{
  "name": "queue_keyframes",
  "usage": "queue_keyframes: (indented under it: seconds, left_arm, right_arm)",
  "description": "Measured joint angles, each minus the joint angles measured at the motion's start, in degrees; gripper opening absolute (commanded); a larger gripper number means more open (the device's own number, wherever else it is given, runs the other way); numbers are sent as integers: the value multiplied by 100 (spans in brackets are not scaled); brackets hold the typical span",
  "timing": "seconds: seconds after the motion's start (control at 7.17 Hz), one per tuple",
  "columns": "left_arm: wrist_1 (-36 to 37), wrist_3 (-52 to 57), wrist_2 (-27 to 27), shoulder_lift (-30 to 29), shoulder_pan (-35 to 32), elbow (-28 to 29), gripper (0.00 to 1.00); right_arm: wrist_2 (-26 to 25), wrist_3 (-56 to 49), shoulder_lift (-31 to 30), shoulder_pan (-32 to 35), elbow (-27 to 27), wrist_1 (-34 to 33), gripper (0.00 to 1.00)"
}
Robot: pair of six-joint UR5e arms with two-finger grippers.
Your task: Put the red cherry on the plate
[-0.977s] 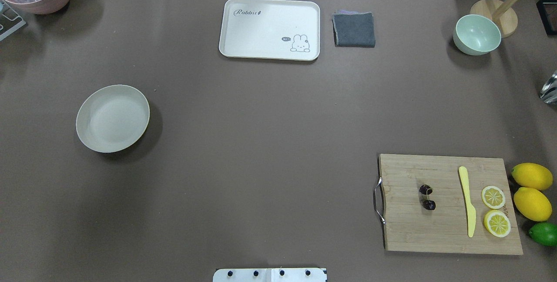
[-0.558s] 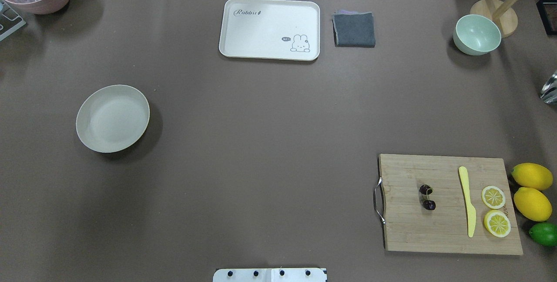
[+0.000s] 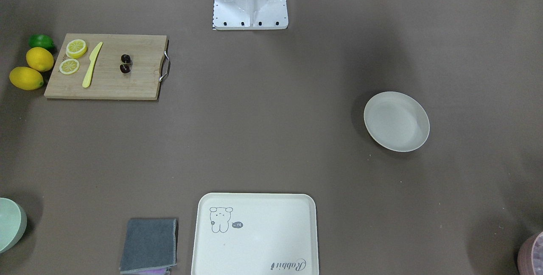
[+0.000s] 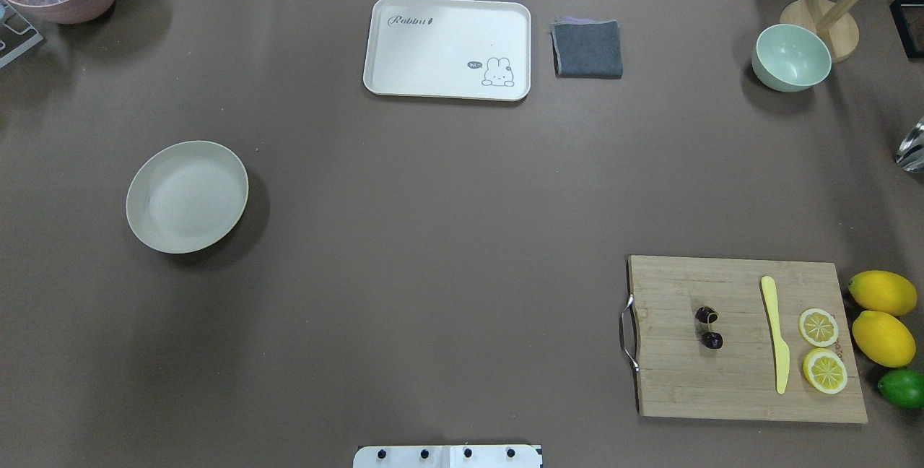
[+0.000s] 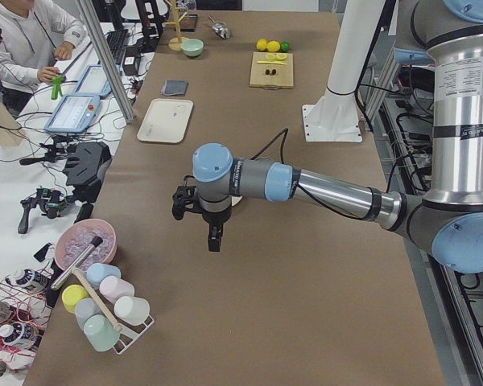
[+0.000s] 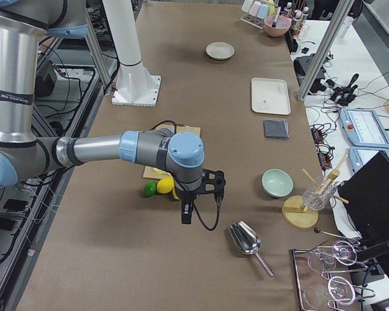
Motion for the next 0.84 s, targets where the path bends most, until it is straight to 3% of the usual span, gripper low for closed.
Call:
queue_keyframes:
  seconds: [0.28,0.56,0.84]
  left_arm:
    - [335,-49,-128,-477,21,78,98]
    - [401,-277,-802,-1063,440,496,98]
    - [-548,-1365,-930,-1378,1117,928,98]
  right_arm:
    - [14,4,13,86,142,-12,100]
    - [20,12,60,107,240,-12,100]
    - [26,15,64,116,270,0,100]
